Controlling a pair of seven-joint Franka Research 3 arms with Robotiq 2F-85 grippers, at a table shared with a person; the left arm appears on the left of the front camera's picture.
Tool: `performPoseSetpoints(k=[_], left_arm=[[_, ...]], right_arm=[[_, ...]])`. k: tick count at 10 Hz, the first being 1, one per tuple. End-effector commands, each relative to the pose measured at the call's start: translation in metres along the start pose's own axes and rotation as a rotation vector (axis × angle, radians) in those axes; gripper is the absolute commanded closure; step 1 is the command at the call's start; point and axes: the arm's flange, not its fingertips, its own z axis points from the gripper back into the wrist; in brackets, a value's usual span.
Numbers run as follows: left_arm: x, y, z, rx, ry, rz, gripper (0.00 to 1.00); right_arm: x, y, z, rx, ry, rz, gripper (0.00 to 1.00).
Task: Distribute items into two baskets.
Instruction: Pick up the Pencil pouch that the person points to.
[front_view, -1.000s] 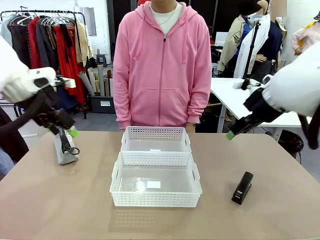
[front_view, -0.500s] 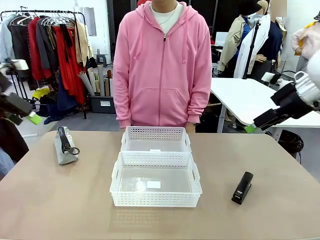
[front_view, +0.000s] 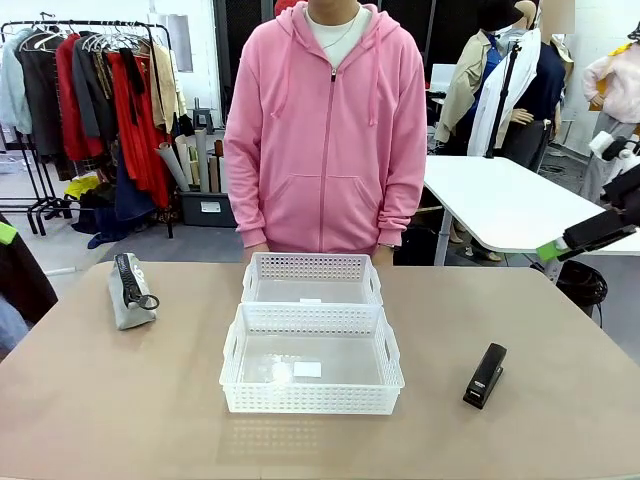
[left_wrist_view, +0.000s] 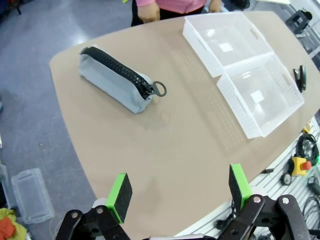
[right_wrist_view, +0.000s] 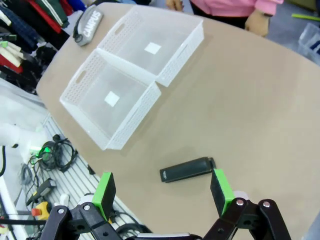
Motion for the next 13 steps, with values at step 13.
performPoseSetpoints(k=[13], left_arm=[[-0.003,0.011,-0.001,0.012,-0.009,-0.035,0.00]], right_arm=[[-0.036,-0.005,0.047,0.070,-0.081,-0.079,0.00]])
